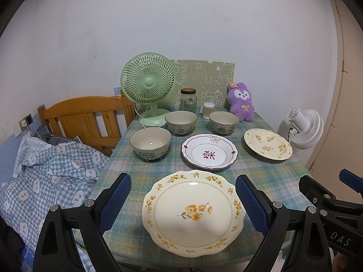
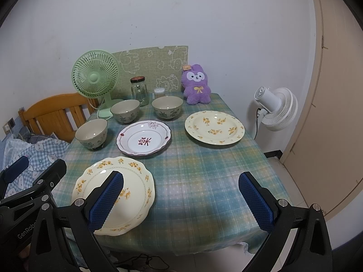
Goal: Organize plates and bowls
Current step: 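Move both grippers toward the rim of the large yellow-flower plate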
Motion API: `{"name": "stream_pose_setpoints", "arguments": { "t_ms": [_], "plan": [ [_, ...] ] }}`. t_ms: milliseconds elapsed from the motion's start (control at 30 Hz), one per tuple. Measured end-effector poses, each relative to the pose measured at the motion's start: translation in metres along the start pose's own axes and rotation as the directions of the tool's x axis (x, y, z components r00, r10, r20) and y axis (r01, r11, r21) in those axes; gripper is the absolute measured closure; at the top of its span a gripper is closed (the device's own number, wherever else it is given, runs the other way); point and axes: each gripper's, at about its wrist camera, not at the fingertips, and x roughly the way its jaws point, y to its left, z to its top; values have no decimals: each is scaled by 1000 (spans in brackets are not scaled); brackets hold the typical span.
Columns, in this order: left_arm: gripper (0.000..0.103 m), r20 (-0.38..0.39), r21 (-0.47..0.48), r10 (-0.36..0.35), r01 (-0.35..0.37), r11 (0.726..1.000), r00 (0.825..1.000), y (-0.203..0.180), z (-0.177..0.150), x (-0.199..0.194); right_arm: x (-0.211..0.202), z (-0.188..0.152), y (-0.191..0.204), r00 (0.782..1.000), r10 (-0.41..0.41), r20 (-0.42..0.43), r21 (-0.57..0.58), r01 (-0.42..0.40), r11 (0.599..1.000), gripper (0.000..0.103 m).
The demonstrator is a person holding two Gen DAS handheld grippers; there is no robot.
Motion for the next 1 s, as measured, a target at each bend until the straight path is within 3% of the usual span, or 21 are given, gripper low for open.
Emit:
{"name": "stream_pose_setpoints", "arguments": {
  "t_ms": [567,1000],
  "plan": [
    [12,-12,-9,16,-16,1000,1000,5,5,3,4,7,7,1000,17,-11,-17,-18,1000,1],
    [19,-55,-2,47,-47,999,997,18,8,42,53,18,34,995,51,-82,-26,-53,998,8]
  ]
}}
